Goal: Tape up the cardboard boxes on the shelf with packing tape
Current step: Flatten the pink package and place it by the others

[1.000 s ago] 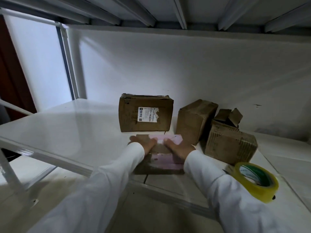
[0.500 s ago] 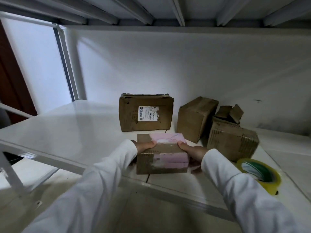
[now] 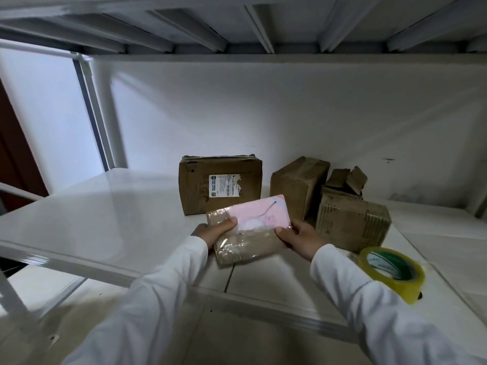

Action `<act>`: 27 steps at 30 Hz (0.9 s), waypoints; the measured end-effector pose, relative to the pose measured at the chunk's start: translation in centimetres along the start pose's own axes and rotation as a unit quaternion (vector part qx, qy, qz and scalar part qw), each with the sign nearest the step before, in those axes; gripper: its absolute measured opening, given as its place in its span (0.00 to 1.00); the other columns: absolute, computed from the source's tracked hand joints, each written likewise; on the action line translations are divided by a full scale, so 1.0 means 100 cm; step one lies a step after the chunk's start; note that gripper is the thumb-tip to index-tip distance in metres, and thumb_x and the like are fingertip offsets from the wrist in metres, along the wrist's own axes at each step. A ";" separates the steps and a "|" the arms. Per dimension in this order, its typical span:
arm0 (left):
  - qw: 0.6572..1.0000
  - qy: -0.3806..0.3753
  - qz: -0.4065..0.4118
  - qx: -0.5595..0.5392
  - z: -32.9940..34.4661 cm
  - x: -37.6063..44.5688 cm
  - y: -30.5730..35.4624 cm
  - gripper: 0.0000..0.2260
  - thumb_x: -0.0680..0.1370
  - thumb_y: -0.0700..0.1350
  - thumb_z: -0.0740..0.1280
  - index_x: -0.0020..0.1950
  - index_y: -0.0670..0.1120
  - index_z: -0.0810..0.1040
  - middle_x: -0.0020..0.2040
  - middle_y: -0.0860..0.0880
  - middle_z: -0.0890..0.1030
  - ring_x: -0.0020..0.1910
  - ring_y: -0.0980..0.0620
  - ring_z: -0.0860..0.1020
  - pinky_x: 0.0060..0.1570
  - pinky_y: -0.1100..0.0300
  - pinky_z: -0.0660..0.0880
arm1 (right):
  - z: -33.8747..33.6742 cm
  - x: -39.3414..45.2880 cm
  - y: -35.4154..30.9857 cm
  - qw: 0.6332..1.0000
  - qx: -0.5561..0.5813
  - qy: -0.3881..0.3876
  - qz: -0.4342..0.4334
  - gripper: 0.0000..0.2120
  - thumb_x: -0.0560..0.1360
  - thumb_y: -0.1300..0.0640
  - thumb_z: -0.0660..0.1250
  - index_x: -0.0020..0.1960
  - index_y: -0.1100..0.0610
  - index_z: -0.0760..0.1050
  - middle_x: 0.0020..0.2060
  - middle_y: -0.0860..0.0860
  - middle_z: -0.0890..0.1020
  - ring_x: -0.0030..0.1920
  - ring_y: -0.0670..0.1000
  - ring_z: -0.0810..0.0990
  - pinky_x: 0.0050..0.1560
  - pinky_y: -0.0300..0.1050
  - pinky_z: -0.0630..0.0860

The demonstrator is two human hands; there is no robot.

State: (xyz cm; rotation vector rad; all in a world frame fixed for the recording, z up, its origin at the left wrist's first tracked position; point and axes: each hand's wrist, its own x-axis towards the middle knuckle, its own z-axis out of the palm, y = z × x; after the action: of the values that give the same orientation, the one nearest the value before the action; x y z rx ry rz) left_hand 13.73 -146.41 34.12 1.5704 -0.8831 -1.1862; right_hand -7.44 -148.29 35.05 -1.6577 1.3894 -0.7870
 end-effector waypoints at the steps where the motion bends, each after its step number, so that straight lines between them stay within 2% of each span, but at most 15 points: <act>1: 0.999 -0.001 0.030 0.011 0.001 -0.004 0.000 0.45 0.56 0.60 0.81 0.66 0.40 0.71 0.55 0.46 0.81 0.48 0.47 0.80 0.50 0.57 0.78 | 0.000 0.000 0.002 1.000 -0.008 -0.005 -0.005 0.18 0.78 0.59 0.64 0.67 0.61 0.70 0.54 0.52 0.78 0.50 0.48 0.76 0.46 0.33 0.69; 2: 0.997 0.008 0.066 0.030 0.003 -0.006 -0.002 0.41 0.60 0.55 0.81 0.68 0.44 0.68 0.58 0.48 0.78 0.50 0.49 0.78 0.47 0.59 0.76 | -0.001 0.001 0.003 1.000 -0.020 -0.005 -0.003 0.20 0.77 0.59 0.65 0.67 0.61 0.69 0.58 0.54 0.78 0.53 0.50 0.75 0.50 0.34 0.69; 3: 0.994 0.014 0.095 0.047 0.006 -0.007 -0.006 0.41 0.62 0.51 0.81 0.70 0.49 0.65 0.61 0.49 0.76 0.54 0.49 0.76 0.49 0.60 0.75 | -0.001 0.003 0.005 1.000 -0.020 0.000 0.001 0.21 0.75 0.58 0.68 0.67 0.60 0.70 0.60 0.55 0.77 0.56 0.52 0.75 0.55 0.38 0.70; 5: 0.985 0.010 0.140 0.103 0.015 -0.008 -0.017 0.44 0.62 0.47 0.81 0.72 0.53 0.61 0.66 0.50 0.72 0.62 0.48 0.72 0.59 0.54 0.71 | 0.001 0.005 0.008 1.000 0.013 0.017 0.017 0.22 0.71 0.55 0.72 0.63 0.55 0.70 0.59 0.54 0.77 0.59 0.55 0.75 0.64 0.49 0.71; 7: 0.973 0.006 0.172 0.152 0.022 -0.004 -0.033 0.47 0.60 0.47 0.82 0.72 0.53 0.60 0.68 0.50 0.69 0.67 0.48 0.68 0.66 0.51 0.68 | 0.008 0.005 0.015 0.998 0.033 0.047 0.023 0.26 0.68 0.54 0.75 0.63 0.53 0.69 0.58 0.52 0.77 0.60 0.55 0.75 0.65 0.52 0.70; 9: 0.969 0.019 0.179 0.168 0.024 0.000 -0.041 0.47 0.58 0.50 0.82 0.72 0.54 0.61 0.68 0.50 0.69 0.67 0.47 0.68 0.67 0.48 0.68 | 0.015 0.003 0.023 0.995 0.031 0.089 0.043 0.31 0.66 0.52 0.77 0.66 0.53 0.69 0.59 0.51 0.77 0.60 0.55 0.75 0.65 0.51 0.70; 11: 0.963 0.027 0.194 0.184 0.024 0.007 -0.042 0.45 0.59 0.51 0.82 0.70 0.54 0.63 0.67 0.51 0.70 0.66 0.48 0.69 0.66 0.49 0.69 | 0.016 0.005 0.027 0.992 0.024 0.114 0.055 0.34 0.64 0.49 0.78 0.67 0.52 0.69 0.61 0.51 0.77 0.60 0.56 0.75 0.65 0.51 0.70; 15: 0.960 0.026 0.213 0.181 0.024 0.011 -0.041 0.42 0.60 0.49 0.82 0.69 0.53 0.65 0.64 0.53 0.72 0.64 0.49 0.71 0.65 0.52 0.69 | 0.006 0.011 0.022 0.994 -0.007 0.078 0.078 0.41 0.64 0.47 0.78 0.71 0.54 0.64 0.65 0.53 0.74 0.63 0.57 0.74 0.66 0.51 0.69; 17: 0.960 0.080 0.220 0.151 0.018 0.011 -0.041 0.42 0.55 0.54 0.82 0.65 0.52 0.68 0.62 0.54 0.74 0.62 0.50 0.73 0.64 0.51 0.71 | -0.004 0.014 0.017 0.994 -0.023 0.078 0.069 0.42 0.66 0.50 0.77 0.73 0.58 0.60 0.65 0.55 0.74 0.62 0.56 0.74 0.63 0.47 0.70; 19: 0.951 0.179 0.225 0.113 0.005 0.019 -0.042 0.46 0.51 0.58 0.82 0.64 0.50 0.70 0.61 0.48 0.77 0.61 0.46 0.75 0.63 0.47 0.73 | -0.023 0.015 0.013 0.994 -0.023 0.101 0.027 0.34 0.70 0.56 0.74 0.71 0.59 0.62 0.62 0.57 0.75 0.56 0.53 0.75 0.56 0.42 0.69; 21: 0.939 0.254 0.211 0.095 -0.011 0.021 -0.039 0.49 0.53 0.54 0.83 0.70 0.47 0.65 0.66 0.43 0.73 0.66 0.41 0.71 0.67 0.47 0.68 | -0.050 0.013 0.009 0.983 -0.073 0.167 -0.014 0.25 0.72 0.59 0.71 0.67 0.58 0.69 0.59 0.56 0.77 0.57 0.54 0.76 0.55 0.43 0.69; 23: 0.941 0.277 0.184 0.068 -0.022 0.022 -0.036 0.52 0.59 0.47 0.82 0.76 0.45 0.55 0.72 0.41 0.65 0.71 0.39 0.63 0.71 0.47 0.61 | -0.081 0.014 0.012 0.954 -0.152 0.257 -0.028 0.18 0.73 0.58 0.69 0.62 0.57 0.74 0.57 0.55 0.78 0.58 0.58 0.76 0.57 0.46 0.70; 25: 0.942 0.270 0.185 0.072 -0.022 0.025 -0.040 0.52 0.63 0.43 0.81 0.77 0.43 0.51 0.74 0.40 0.61 0.73 0.39 0.60 0.72 0.48 0.58 | -0.110 0.018 0.020 0.922 -0.242 0.303 -0.012 0.21 0.71 0.53 0.70 0.63 0.55 0.74 0.59 0.56 0.78 0.58 0.60 0.76 0.59 0.50 0.71; 27: 0.932 0.286 0.200 0.091 -0.019 0.028 -0.047 0.48 0.63 0.42 0.80 0.76 0.41 0.56 0.72 0.39 0.64 0.71 0.38 0.62 0.71 0.47 0.60 | -0.133 0.026 0.033 0.905 -0.333 0.259 0.053 0.31 0.68 0.49 0.73 0.68 0.55 0.68 0.65 0.56 0.73 0.64 0.59 0.71 0.63 0.53 0.69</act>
State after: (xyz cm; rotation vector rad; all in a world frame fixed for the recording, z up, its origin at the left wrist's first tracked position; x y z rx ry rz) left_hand 16.36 -147.14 29.02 1.6534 -0.8728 -0.3282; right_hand -19.88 -153.53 38.33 -1.9210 2.3007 -0.7662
